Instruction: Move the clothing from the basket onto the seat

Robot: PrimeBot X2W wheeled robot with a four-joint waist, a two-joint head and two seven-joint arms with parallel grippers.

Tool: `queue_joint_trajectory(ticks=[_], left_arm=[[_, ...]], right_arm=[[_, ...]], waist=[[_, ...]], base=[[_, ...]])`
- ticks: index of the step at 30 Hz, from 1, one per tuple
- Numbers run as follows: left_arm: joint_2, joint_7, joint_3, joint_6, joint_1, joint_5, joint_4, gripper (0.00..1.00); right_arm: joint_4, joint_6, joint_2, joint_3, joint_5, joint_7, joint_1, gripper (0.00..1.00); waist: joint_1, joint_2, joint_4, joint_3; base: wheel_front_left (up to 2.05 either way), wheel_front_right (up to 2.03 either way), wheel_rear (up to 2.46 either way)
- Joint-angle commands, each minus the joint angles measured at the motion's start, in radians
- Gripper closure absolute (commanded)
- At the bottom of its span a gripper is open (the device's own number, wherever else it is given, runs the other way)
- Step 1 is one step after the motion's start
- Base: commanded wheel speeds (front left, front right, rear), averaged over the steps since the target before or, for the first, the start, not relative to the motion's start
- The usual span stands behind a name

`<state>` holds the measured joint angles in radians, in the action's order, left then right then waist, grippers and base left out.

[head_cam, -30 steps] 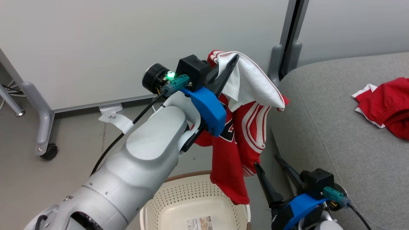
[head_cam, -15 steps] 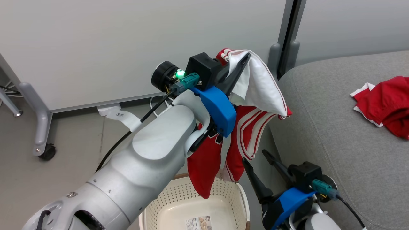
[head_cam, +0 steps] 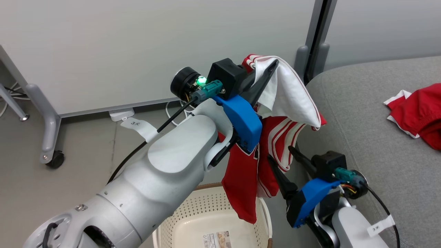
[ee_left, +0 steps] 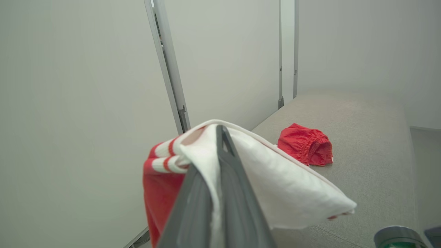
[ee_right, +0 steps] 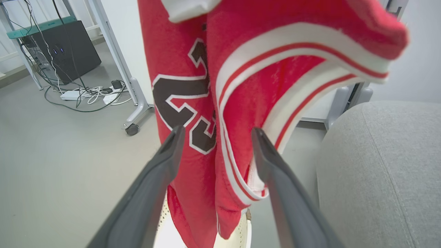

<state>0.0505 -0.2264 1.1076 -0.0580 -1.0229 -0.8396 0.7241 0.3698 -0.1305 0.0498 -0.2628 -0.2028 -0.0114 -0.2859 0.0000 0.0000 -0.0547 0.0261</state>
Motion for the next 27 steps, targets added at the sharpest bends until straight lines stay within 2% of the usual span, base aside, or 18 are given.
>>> queue_joint_trajectory(ticks=[1, 17, 27], left_arm=[[0.0, -0.006, 0.006, 0.005, -0.014, -0.008, -0.006, 1.0], [0.0, -0.015, 0.069, 0.016, -0.034, -0.067, -0.034, 1.0], [0.0, -0.02, 0.102, 0.017, -0.044, -0.098, -0.04, 1.0]], right_arm=[[0.018, 0.0, 0.001, 0.001, 0.004, -0.005, -0.024, 0.0], [0.305, 0.0, 0.001, -0.05, -0.03, 0.0, -0.249, 0.0], [0.492, 0.0, 0.001, -0.129, -0.119, 0.001, -0.35, 0.0]], waist=[[0.0, 0.0, 0.002, 0.0], [0.0, 0.0, 0.02, -0.005], [0.0, 0.0, 0.032, -0.008]], base=[[0.0, 0.0, 0.0], [0.0, 0.0, 0.0], [0.0, 0.0, 0.0]])
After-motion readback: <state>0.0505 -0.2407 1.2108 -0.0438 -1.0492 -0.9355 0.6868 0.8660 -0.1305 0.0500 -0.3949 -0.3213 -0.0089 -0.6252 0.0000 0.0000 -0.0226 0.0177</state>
